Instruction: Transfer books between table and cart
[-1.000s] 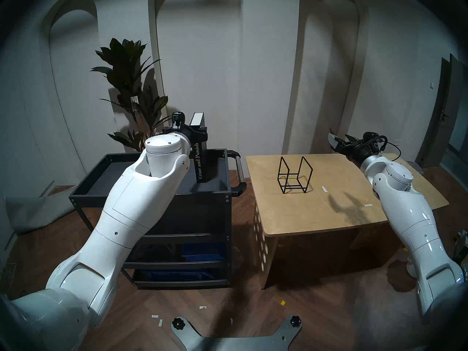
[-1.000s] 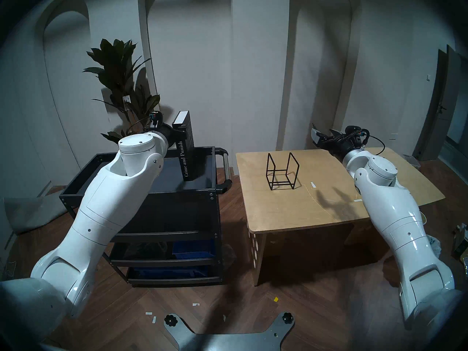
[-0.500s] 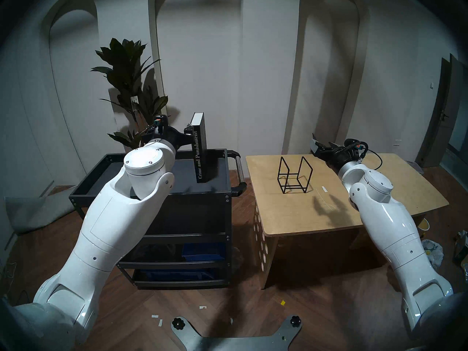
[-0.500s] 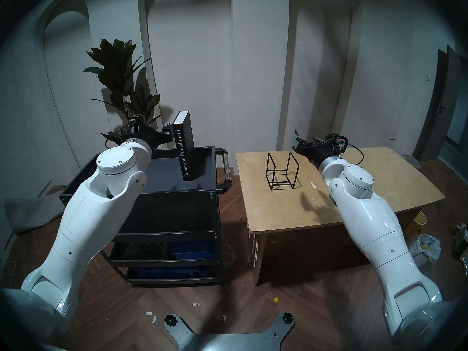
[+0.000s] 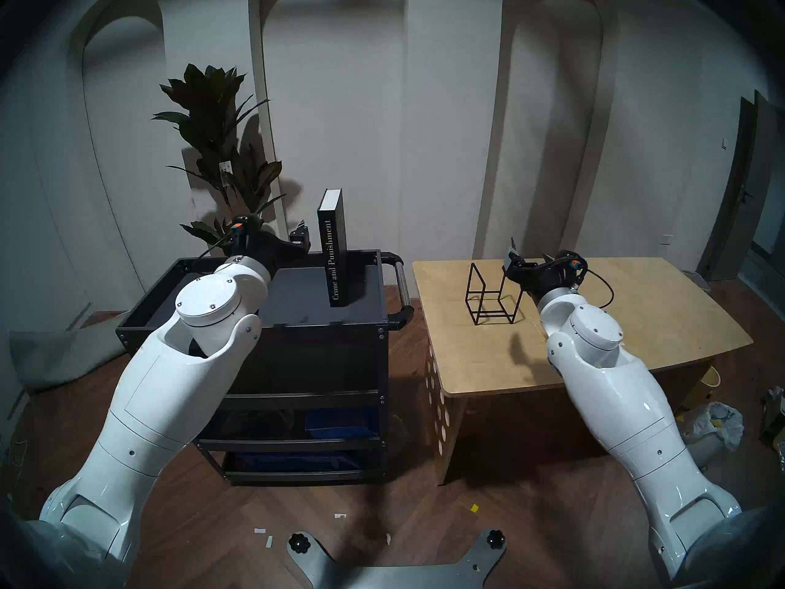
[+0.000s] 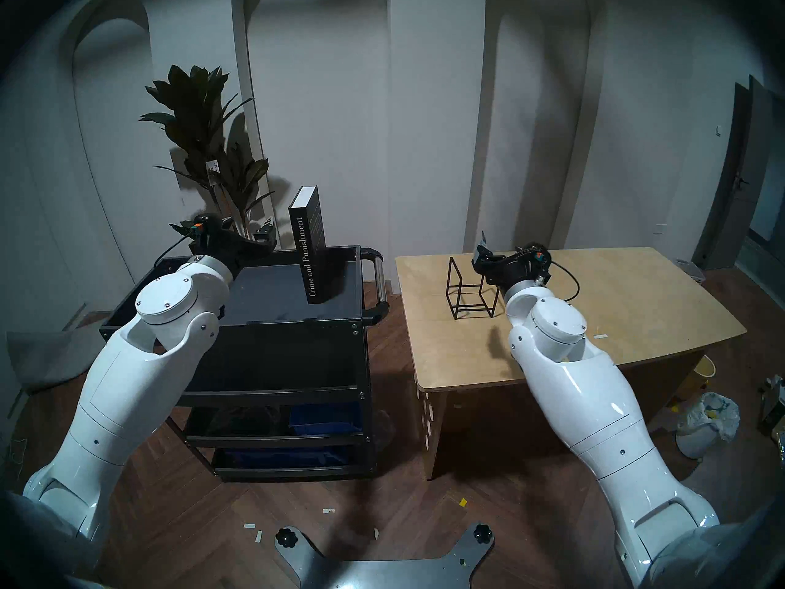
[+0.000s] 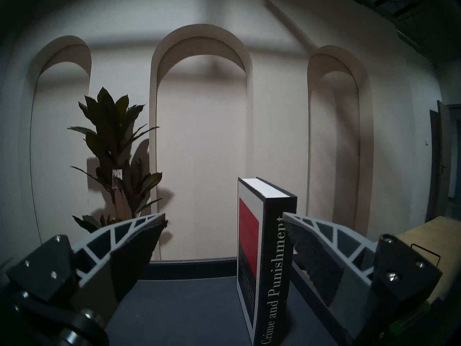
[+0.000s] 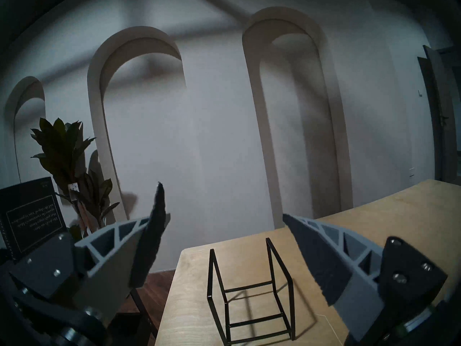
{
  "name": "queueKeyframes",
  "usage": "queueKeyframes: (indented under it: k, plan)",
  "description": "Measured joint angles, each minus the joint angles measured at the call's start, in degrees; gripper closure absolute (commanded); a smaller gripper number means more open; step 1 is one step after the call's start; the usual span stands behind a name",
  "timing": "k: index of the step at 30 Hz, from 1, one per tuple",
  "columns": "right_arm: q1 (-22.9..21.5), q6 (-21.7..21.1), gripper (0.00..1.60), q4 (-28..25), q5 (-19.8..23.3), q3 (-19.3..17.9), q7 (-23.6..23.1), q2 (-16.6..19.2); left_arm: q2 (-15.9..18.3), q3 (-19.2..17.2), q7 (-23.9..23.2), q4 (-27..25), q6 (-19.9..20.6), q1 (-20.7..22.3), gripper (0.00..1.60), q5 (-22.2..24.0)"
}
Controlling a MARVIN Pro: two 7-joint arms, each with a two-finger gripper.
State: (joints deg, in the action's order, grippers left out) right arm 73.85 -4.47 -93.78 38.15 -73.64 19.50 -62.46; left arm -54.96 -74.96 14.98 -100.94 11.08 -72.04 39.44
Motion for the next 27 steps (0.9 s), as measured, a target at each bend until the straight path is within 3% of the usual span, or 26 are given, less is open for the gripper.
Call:
queueKeyframes:
  k: [4, 11, 19, 27]
  plan:
    - [-1.46, 0.40, 0.00, 1.35, -2.24, 2.36, 1.39, -1.19, 0.96, -1.05, -4.70, 3.85, -1.40, 0.43, 0.00, 2.77]
    - [-3.26, 1.15, 0.00, 3.78, -3.72, 4.12, 1.96, -2.24, 1.78, -1.25, -8.13, 7.62, -2.92, 1.19, 0.00, 3.05]
    - [-5.08, 2.34, 0.00, 5.93, -4.34, 5.51, 0.40, -2.88, 1.45, 0.28, -4.11, 8.79, -4.97, 1.70, 0.00, -2.23]
    - [-6.92, 3.60, 0.00, 9.25, -5.02, 6.87, -1.16, -3.70, 0.81, 0.96, -1.67, 8.78, -5.97, 1.62, 0.00, -4.29]
